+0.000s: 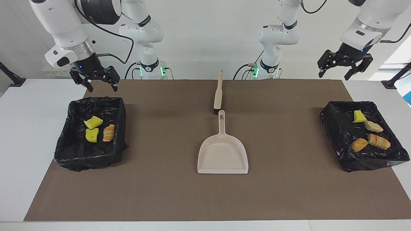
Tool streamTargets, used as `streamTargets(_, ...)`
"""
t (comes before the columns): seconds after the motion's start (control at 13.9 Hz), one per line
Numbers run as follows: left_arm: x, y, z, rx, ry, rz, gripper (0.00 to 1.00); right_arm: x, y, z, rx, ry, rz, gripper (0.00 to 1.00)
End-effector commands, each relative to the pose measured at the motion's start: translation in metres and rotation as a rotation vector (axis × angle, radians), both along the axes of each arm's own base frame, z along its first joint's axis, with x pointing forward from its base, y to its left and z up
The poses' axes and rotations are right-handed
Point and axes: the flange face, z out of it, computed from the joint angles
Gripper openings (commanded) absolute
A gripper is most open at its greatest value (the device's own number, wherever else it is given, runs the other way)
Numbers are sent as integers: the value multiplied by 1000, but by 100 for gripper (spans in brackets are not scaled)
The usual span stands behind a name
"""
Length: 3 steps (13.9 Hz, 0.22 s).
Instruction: Sweep and dump trash in bin
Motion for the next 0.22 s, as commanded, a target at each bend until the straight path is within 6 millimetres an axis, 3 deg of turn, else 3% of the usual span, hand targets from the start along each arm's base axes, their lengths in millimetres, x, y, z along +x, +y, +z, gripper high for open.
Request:
streamTargets(0.0, -1, 3, 0, 12, -13, -7, 100, -3, 1, 1, 15, -12, -15, 100)
streamTargets(0.14, -1, 2, 0, 12, -12, -11, 100, -3, 1, 2, 15, -13, -17, 100)
